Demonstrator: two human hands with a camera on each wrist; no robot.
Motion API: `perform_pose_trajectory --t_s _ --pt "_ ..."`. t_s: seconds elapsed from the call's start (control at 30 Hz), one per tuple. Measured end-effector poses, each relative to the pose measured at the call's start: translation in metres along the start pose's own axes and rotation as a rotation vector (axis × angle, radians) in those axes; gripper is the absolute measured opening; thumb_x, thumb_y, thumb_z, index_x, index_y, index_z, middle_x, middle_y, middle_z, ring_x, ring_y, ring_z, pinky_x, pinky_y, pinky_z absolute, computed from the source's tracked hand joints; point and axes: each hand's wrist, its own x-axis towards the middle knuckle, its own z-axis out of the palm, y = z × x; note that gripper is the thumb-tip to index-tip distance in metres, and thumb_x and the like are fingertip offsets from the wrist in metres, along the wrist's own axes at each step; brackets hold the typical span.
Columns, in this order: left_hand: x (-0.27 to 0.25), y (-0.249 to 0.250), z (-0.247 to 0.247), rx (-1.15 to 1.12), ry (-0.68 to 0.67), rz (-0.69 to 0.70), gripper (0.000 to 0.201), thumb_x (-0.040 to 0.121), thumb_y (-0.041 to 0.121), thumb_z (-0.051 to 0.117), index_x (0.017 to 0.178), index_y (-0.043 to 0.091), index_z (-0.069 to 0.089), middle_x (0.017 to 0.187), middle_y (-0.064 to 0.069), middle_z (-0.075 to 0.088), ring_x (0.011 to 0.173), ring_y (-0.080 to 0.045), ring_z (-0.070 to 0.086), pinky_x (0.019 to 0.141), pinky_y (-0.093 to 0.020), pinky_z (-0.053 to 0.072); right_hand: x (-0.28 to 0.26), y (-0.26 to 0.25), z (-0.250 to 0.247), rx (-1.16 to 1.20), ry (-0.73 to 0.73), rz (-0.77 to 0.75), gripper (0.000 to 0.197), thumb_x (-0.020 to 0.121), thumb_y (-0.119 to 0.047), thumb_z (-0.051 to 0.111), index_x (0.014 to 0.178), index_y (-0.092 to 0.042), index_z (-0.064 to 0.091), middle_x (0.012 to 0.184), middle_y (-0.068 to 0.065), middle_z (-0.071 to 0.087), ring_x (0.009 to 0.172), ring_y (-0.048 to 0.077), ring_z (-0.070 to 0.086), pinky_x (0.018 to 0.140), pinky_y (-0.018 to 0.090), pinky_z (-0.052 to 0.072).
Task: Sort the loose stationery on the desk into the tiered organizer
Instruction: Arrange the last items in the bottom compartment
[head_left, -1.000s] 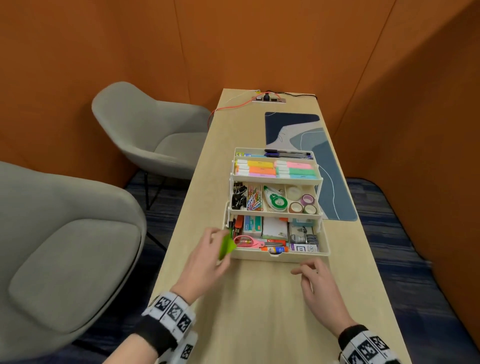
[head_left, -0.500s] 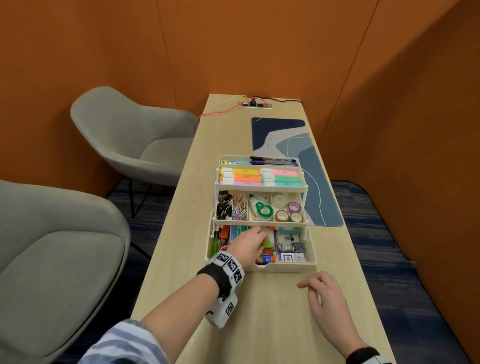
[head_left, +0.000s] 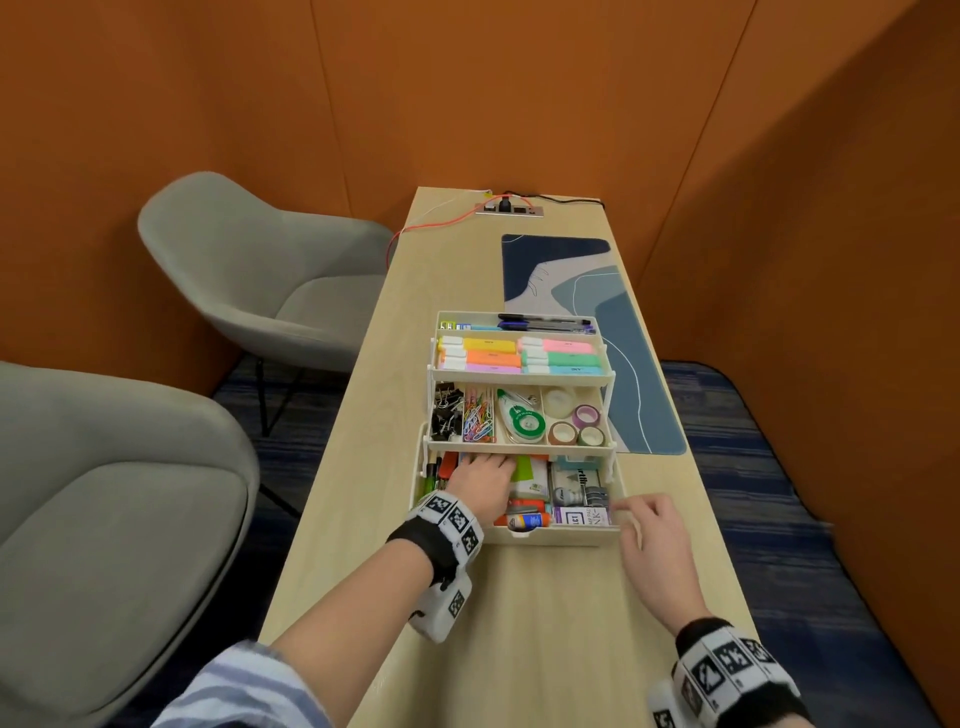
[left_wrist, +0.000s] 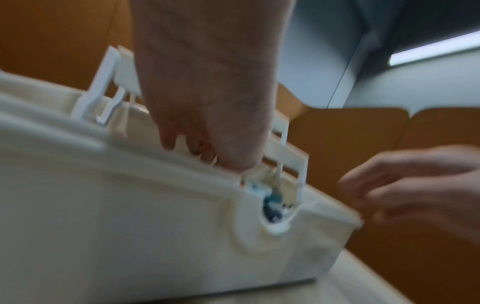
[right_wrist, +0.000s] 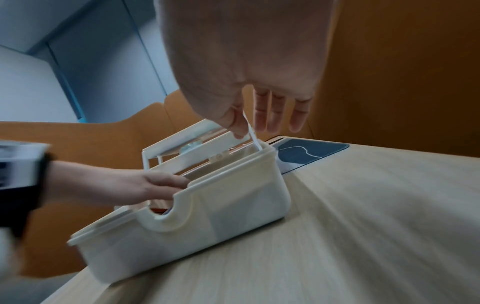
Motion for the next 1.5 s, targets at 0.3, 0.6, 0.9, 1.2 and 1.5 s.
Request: perform_pose_trajectory --t_s 0.3,0.6,0.9,1.2,1.5 --pt "-0.101 -0.033 -0.019 -0.360 0.526 -0.335 0.036 0.096 0.025 0.048 0.131 0.020 0.049 0.127 0.004 0.053 0.117 -0.013 0.047 0.101 -0.030 0.035 0.051 0.017 0.017 0.114 -0.338 0.414 0.038 0.098 -0.024 0.039 0.134 -0.012 0.040 0.120 0.014 0.057 0.105 0.031 0.057 0.085 0.042 0.051" --pt "-0.110 -0.045 0.001 -0.641 0.162 -0.512 0.025 0.100 0.024 0.042 0.119 0.012 0.053 0.110 -0.005 0.065 0.084 -0.012 0.053 0.070 -0.026 0.039 0.045 0.023 0.026 0.037 -0.350 0.395 0.022 0.097 -0.019 0.036 0.115 -0.012 0.048 0.104 0.014 0.063 0.093 0.033 0.061 0.082 0.048 0.053" --pt "-0.150 -0.058 -0.003 -0.776 -0.073 -0.445 0.010 0.091 0.022 0.055 0.093 0.018 0.046 0.088 0.000 0.063 0.077 -0.013 0.059 0.067 -0.026 0.046 -0.005 0.025 0.016 0.072 -0.423 0.314 0.018 0.099 -0.023 0.039 0.113 -0.018 0.050 0.100 0.004 0.065 0.085 0.020 0.061 0.074 0.034 0.052" --pt "-0.183 -0.079 0.008 -0.747 -0.341 -0.381 0.024 0.081 0.034 0.062 0.092 0.018 0.048 0.091 0.001 0.065 0.078 -0.012 0.060 0.076 -0.031 0.050 -0.054 0.008 0.002 0.107 -0.512 0.272 0.017 0.100 -0.023 0.039 0.115 -0.021 0.046 0.102 -0.003 0.065 0.077 0.003 0.058 0.056 0.013 0.040" --pt "-0.116 -0.104 -0.049 -0.897 -0.152 -0.557 0.065 0.097 0.057 0.015 0.143 0.015 0.034 0.139 -0.008 0.047 0.110 -0.021 0.056 0.085 -0.031 0.047 0.032 0.021 -0.011 0.533 -0.374 0.583 0.048 0.101 -0.040 0.026 0.129 -0.010 0.050 0.127 0.007 0.056 0.105 0.021 0.055 0.072 0.033 0.048"
